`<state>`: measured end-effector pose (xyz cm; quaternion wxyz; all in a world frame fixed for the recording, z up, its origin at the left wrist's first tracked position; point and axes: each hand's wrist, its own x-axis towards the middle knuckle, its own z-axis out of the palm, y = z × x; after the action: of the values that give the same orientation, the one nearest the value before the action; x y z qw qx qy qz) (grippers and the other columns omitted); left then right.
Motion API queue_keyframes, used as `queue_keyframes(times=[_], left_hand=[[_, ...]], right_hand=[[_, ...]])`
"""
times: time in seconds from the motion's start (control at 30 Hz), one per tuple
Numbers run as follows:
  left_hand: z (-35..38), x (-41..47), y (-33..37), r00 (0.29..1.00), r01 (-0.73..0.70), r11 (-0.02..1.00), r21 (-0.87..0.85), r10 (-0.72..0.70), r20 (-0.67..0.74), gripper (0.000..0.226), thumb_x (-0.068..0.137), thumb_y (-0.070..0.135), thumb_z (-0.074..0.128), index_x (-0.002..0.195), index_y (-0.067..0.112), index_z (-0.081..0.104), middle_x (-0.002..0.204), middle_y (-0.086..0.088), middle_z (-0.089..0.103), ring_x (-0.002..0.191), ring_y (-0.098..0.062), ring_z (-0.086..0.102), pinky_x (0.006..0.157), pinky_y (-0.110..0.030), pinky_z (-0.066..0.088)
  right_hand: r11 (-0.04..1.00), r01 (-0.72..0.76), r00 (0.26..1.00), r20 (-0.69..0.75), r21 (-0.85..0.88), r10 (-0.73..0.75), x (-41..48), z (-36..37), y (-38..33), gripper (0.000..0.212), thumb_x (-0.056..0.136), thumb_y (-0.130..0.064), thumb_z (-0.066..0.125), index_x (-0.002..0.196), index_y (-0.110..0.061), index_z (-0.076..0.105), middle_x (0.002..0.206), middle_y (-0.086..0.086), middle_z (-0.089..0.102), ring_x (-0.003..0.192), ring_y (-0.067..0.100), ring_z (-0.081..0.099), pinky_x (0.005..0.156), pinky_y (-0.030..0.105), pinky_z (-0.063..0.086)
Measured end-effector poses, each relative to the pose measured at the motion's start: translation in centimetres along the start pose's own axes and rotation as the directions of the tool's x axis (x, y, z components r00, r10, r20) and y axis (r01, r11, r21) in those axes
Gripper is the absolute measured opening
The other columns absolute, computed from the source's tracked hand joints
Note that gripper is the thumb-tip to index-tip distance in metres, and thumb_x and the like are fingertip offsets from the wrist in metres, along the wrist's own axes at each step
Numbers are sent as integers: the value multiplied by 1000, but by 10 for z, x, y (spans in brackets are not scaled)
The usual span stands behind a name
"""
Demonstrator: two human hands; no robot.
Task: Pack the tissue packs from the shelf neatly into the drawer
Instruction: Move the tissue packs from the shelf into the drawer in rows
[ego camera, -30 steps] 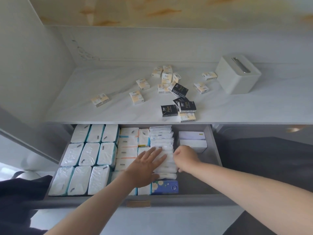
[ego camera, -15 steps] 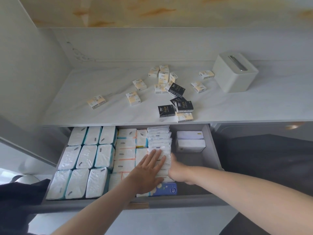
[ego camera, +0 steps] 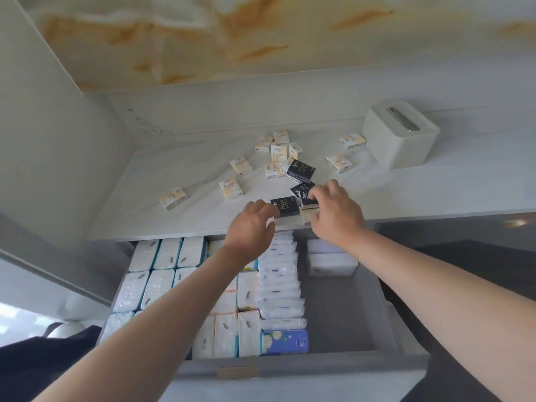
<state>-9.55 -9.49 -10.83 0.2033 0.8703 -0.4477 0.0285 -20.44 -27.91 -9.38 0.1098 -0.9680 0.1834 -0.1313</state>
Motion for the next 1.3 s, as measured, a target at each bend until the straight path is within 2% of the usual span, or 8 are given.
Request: queue_keyframes(times=[0.2, 0.43, 0.57, 0.7, 0.87, 1.07, 1.17, 1.3], left_hand=[[7, 40, 5, 978, 78, 991, 112, -98, 183, 56, 99, 31, 52, 150, 28, 31, 152, 3, 38, 137, -20, 34, 109, -40, 38], [5, 51, -20, 954, 142, 982, 121, -169, 247, 60, 86, 23, 62, 143, 27, 43, 129, 0, 48, 115, -21, 48, 89, -34, 49], [-15, 36, -42, 948, 188, 982, 20, -187, 257, 53, 76, 19, 70, 124, 31, 52, 116, 5, 50, 93, -16, 56, 65, -21, 45], [-32, -3, -67, 977, 132, 990, -54, -121, 173, 55, 71, 3, 68, 114, 34, 52, 116, 10, 49, 93, -16, 55, 64, -24, 47], [-28, -74, -83, 963, 32, 999, -41, -20, 268, 45, 81, 5, 69, 110, 37, 56, 122, 9, 49, 99, -13, 58, 83, -29, 55], [-14, -128, -97, 869, 0, 997, -80, 40, 494, 62, 79, -16, 50, 119, 29, 64, 126, 3, 53, 116, -14, 51, 98, -28, 46], [-11, -136, -91, 797, 33, 999, -38, -3, 604, 61, 80, -13, 49, 119, 31, 64, 129, 7, 54, 122, -14, 48, 103, -30, 44], [-16, -146, -94, 770, 112, 993, 47, -116, 627, 43, 87, 7, 53, 117, 36, 61, 124, 11, 60, 118, -16, 50, 100, -31, 45]], right_hand=[[999, 8, 979, 205, 52, -18, 27, 5, 28, 48, 94, -27, 59, 141, -29, 46, 142, 3, 46, 118, 29, 54, 93, 41, 47], [951, -92, 983, 180, 296, 39, 42, 8, 25, 67, 86, -19, 74, 145, -14, 43, 130, 8, 43, 110, 29, 56, 97, 39, 47], [925, -79, 988, 151, 371, 24, 44, 10, 10, 59, 79, -27, 79, 133, -17, 55, 126, 1, 43, 108, 22, 56, 98, 33, 45], [904, 19, 979, 176, 427, -104, 37, 5, -26, 50, 77, -30, 76, 122, -20, 58, 120, -6, 50, 110, 13, 52, 92, 25, 39], [907, 85, 835, 468, 412, -291, 13, 12, -77, 42, 74, -22, 74, 114, -26, 60, 111, -9, 58, 101, 12, 57, 86, 25, 47], [966, 167, 620, 740, 199, -260, -28, 40, -114, 56, 77, -25, 67, 128, -34, 46, 111, -1, 60, 93, 20, 61, 80, 42, 57], [986, 126, 569, 806, 111, -163, -42, 45, -124, 49, 79, -27, 70, 125, -22, 53, 107, 0, 59, 90, 23, 66, 73, 39, 60], [998, -13, 597, 801, 55, -37, -59, 56, -142, 56, 71, -56, 75, 108, -17, 60, 96, -1, 71, 60, 18, 73, 65, 29, 55]])
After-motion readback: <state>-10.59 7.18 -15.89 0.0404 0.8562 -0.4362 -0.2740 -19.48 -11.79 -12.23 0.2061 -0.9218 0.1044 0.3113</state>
